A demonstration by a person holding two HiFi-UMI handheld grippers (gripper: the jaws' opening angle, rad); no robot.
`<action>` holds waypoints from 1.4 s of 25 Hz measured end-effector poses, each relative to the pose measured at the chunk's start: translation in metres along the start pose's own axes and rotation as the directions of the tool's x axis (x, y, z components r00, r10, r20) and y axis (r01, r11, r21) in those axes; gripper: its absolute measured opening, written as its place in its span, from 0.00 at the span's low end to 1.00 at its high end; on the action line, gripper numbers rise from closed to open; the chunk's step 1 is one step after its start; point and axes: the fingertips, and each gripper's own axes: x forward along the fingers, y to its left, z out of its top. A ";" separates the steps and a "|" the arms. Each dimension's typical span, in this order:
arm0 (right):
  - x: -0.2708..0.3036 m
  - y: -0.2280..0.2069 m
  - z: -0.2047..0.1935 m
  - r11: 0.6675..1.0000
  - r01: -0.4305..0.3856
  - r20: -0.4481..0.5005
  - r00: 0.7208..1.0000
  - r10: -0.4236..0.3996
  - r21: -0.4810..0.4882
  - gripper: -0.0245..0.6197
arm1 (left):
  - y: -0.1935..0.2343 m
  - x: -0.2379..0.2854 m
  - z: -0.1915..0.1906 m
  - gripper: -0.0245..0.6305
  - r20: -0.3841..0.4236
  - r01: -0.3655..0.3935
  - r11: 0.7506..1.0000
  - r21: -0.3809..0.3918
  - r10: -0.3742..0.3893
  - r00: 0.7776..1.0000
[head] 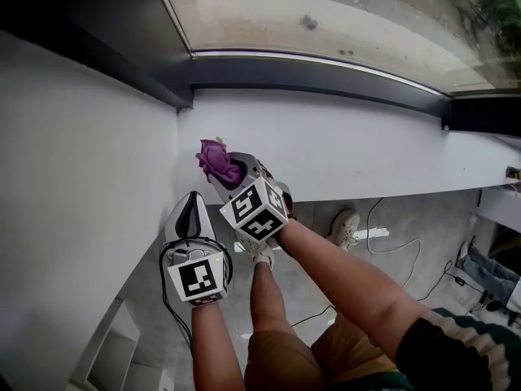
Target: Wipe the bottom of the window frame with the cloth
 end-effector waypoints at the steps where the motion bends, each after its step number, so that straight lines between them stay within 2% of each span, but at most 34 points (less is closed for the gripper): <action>1: -0.012 -0.003 0.006 1.000 0.004 0.012 1.000 -0.004 0.004 0.28 | -0.004 -0.001 0.008 0.04 0.007 -0.001 1.000 0.003 0.001 1.000; 5: -0.070 -0.016 0.030 1.000 0.024 0.058 0.998 -0.024 0.001 0.28 | -0.032 -0.014 0.059 0.04 0.069 0.019 0.999 0.033 -0.021 0.997; 8: -0.126 -0.017 0.047 0.999 0.042 0.083 0.996 -0.044 0.019 0.28 | -0.056 -0.038 0.093 0.04 0.094 0.033 0.999 0.026 -0.035 0.995; 10: -0.166 -0.020 0.066 0.998 0.058 0.110 0.992 -0.061 0.026 0.28 | -0.073 -0.055 0.122 0.04 0.102 0.046 0.999 0.013 -0.047 0.994; 12: -0.203 -0.027 0.095 0.997 0.080 0.158 0.984 -0.082 0.014 0.28 | -0.088 -0.065 0.160 0.04 0.143 0.061 0.998 0.028 -0.064 0.988; 15: -0.260 -0.038 0.139 0.993 0.114 0.240 0.964 -0.112 0.004 0.28 | -0.110 -0.084 0.220 0.04 0.223 0.077 0.995 0.068 -0.090 0.971; 19: -0.350 -0.036 0.171 0.988 0.150 0.312 0.938 -0.153 0.033 0.28 | -0.139 -0.125 0.276 0.04 0.268 0.081 0.992 0.101 -0.105 0.958; 23: -0.423 -0.048 0.185 0.975 0.206 0.371 0.902 -0.221 0.081 0.28 | -0.164 -0.149 0.322 0.04 0.288 0.107 0.988 0.107 -0.134 0.948; 27: -0.479 -0.058 0.197 0.967 0.208 0.421 0.871 -0.251 0.147 0.28 | -0.195 -0.179 0.372 0.04 0.332 0.177 0.975 0.130 -0.211 0.919; 31: -0.542 -0.058 0.210 0.964 0.211 0.478 0.837 -0.265 0.164 0.28 | -0.219 -0.210 0.404 0.04 0.352 0.222 0.973 0.066 -0.231 0.907; 33: -0.570 -0.059 0.218 0.960 0.225 0.502 0.818 -0.279 0.168 0.28 | -0.234 -0.226 0.423 0.04 0.379 0.242 0.968 0.074 -0.251 0.891; 35: -0.595 -0.060 0.227 0.956 0.233 0.527 0.798 -0.291 0.176 0.28 | -0.251 -0.239 0.439 0.04 0.402 0.263 0.958 0.115 -0.287 0.869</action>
